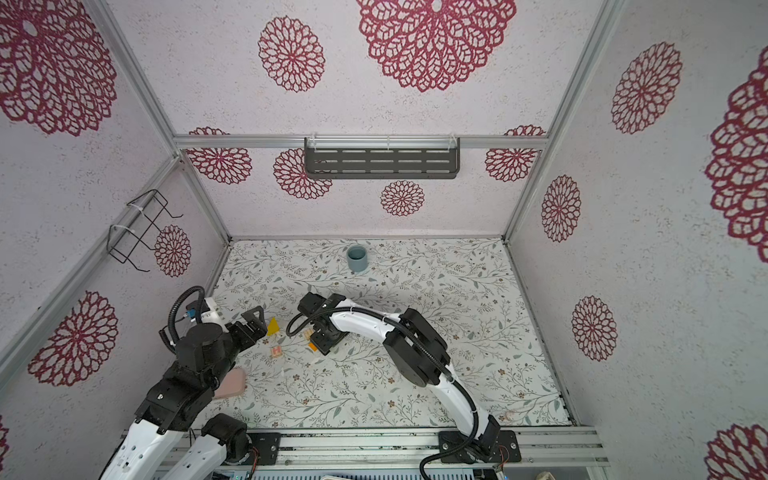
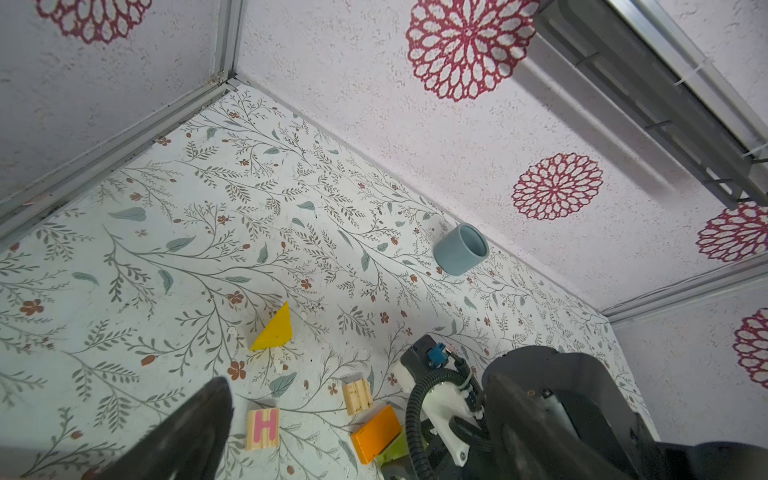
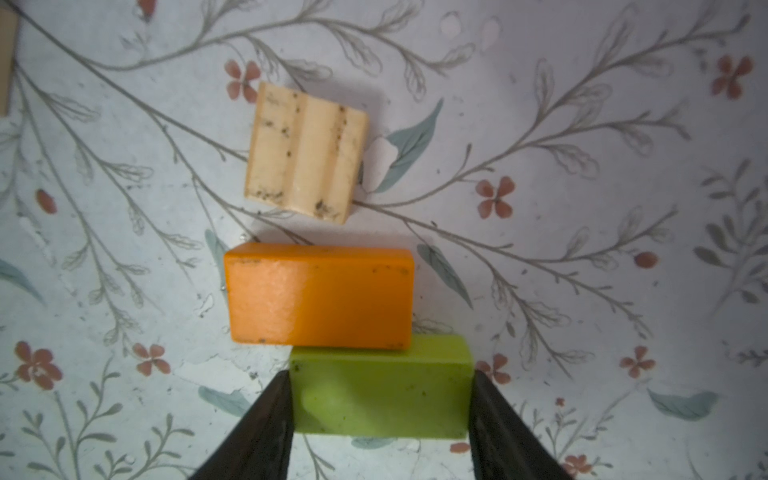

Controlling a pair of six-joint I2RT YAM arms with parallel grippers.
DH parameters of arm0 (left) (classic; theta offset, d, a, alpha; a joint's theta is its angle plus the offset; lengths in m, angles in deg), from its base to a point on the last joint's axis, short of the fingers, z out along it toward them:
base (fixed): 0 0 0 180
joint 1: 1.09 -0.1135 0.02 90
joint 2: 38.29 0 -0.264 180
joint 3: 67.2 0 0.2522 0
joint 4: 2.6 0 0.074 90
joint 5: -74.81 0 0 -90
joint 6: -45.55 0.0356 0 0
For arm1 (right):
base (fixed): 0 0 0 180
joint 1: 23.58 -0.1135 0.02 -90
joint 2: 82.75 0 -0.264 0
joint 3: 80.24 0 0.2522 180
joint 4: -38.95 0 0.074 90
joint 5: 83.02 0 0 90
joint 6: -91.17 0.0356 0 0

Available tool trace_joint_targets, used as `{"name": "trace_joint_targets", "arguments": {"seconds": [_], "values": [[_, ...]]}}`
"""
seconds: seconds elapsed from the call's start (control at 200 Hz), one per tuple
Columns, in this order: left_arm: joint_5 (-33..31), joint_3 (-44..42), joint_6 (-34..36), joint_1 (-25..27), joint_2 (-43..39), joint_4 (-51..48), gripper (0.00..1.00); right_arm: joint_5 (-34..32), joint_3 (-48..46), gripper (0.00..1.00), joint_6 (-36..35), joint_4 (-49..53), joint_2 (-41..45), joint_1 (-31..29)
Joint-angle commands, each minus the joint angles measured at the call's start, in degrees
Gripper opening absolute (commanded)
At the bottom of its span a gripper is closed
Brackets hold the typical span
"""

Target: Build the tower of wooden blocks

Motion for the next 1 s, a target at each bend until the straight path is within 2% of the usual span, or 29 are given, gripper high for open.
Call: {"name": "trace_joint_targets", "arguments": {"seconds": [0.0, 0.2, 0.445, 0.6, 0.635, 0.741, 0.996], "values": [[-3.37, -0.93, -5.42, -0.82, -0.15, 0.11, 0.97, -2.61, 1.23, 0.53, 1.81, 2.73, 4.94, -0.06], [1.76, 1.50, -1.34, -0.88, 2.74, 1.25, 0.97, -3.47, -2.62, 0.52, 0.71, 2.64, 10.55, 0.68], [7.36, 4.91, 3.08, -0.89, 7.22, 4.94, 0.97, 0.77, -9.45, 0.52, -6.43, 4.53, 19.28, 3.96], [10.12, 8.44, 6.17, -0.84, 12.38, 4.35, 1.00, 1.73, -13.57, 0.52, -6.60, 3.49, 24.81, 6.46], [9.83, 9.32, 6.46, -0.82, 13.27, 3.25, 0.97, 2.15, -14.38, 0.53, -7.03, 2.86, 25.75, 6.50], [9.64, 9.58, 5.79, -0.82, 13.67, 2.04, 0.95, 2.14, -15.00, 0.53, -8.89, 2.10, 25.43, 6.38], [13.40, 7.34, 5.21, -0.82, 12.24, -4.25, 0.95, 2.44, -13.59, 0.53, -12.74, 1.25, 17.48, 5.49]]}}
